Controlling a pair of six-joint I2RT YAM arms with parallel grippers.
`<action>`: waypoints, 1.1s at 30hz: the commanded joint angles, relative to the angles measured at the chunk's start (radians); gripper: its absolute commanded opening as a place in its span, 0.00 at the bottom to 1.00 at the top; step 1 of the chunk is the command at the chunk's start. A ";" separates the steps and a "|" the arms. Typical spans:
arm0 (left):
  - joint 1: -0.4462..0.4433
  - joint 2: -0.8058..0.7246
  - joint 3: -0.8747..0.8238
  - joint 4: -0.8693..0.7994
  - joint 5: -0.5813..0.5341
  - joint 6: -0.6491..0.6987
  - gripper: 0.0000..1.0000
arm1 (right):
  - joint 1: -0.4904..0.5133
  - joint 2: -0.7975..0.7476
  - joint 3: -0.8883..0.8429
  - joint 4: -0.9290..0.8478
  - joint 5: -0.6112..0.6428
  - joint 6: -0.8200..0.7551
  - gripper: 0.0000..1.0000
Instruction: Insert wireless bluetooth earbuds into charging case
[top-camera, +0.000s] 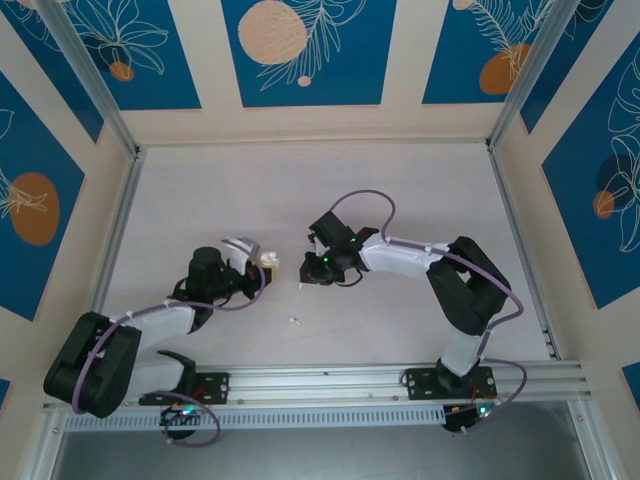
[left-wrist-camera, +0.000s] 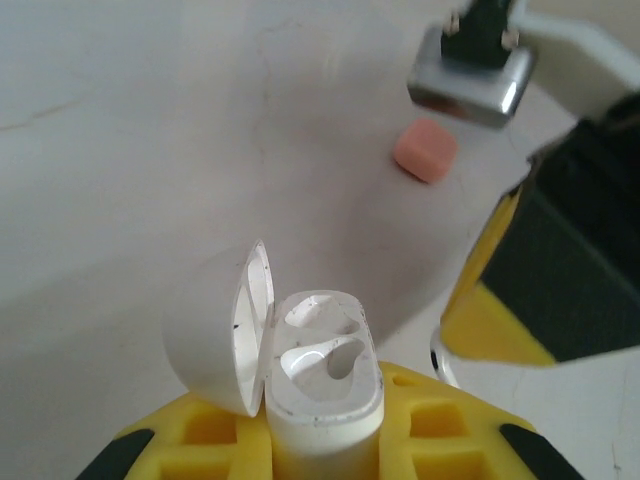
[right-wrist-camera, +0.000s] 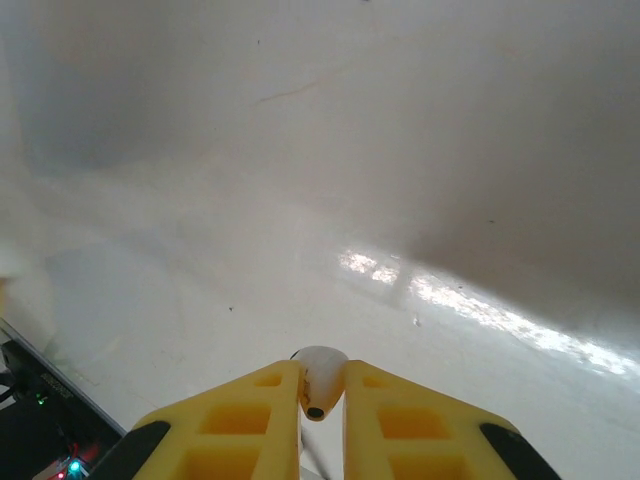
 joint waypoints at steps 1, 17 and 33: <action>-0.030 0.043 0.013 0.031 0.030 0.073 0.17 | -0.012 -0.066 -0.043 0.051 0.026 -0.029 0.16; -0.130 0.157 0.014 0.160 0.142 0.215 0.17 | -0.030 -0.201 -0.088 0.139 0.060 -0.166 0.16; -0.144 0.188 0.009 0.307 0.168 0.150 0.18 | 0.001 -0.258 -0.144 0.239 0.023 -0.222 0.15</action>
